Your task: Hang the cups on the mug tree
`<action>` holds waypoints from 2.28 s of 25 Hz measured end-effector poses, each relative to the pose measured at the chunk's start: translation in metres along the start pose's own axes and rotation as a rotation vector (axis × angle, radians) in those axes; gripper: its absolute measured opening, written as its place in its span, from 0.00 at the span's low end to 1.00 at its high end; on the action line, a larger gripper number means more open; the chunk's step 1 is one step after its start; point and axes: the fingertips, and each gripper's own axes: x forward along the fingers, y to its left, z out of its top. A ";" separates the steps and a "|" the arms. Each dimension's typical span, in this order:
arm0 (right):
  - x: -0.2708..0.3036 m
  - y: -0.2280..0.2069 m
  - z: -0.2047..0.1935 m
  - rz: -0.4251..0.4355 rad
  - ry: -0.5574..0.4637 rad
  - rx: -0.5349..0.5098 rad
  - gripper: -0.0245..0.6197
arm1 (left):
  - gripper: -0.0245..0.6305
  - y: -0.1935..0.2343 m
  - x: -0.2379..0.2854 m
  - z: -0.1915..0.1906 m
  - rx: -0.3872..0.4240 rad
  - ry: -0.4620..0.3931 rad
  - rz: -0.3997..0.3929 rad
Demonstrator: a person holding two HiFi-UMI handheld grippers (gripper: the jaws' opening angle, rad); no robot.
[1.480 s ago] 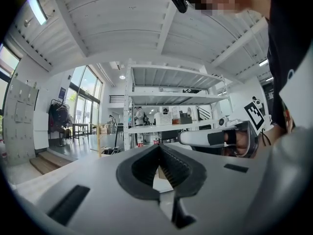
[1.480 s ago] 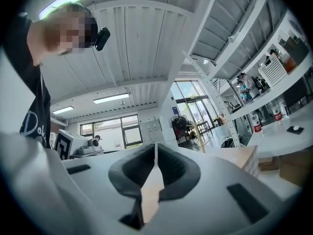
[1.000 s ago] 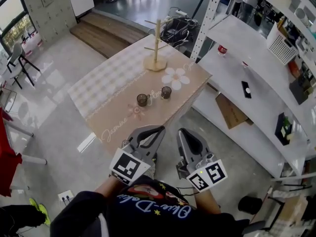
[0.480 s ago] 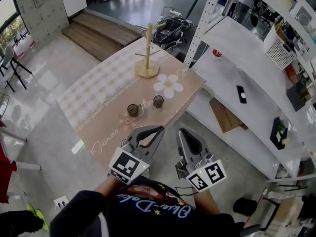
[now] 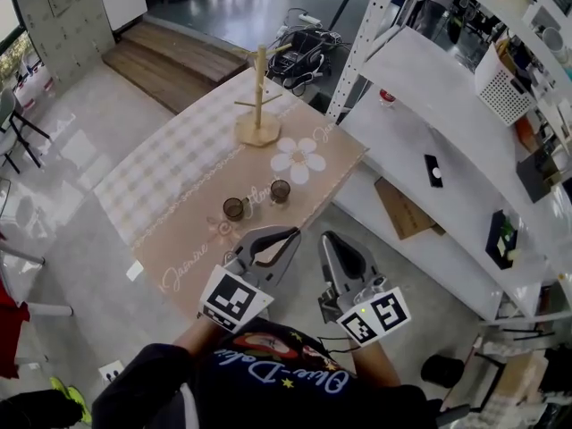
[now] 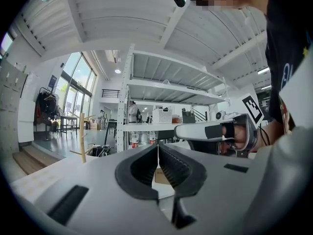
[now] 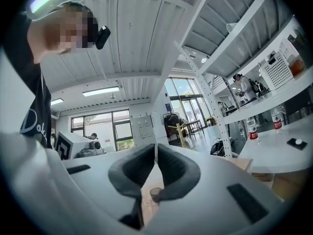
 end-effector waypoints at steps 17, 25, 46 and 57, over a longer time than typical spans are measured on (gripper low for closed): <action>0.031 -0.020 -0.008 -0.036 0.062 -0.022 0.08 | 0.04 0.026 0.022 -0.005 -0.035 -0.025 -0.043; 0.057 -0.026 -0.013 -0.042 0.065 -0.009 0.08 | 0.04 0.044 0.027 -0.010 -0.048 -0.017 -0.064; 0.094 -0.042 -0.036 -0.051 0.115 0.035 0.08 | 0.04 0.073 0.036 -0.051 -0.079 0.039 -0.032; 0.096 -0.049 -0.049 -0.057 0.131 0.059 0.08 | 0.04 0.080 0.039 -0.081 -0.078 0.073 0.014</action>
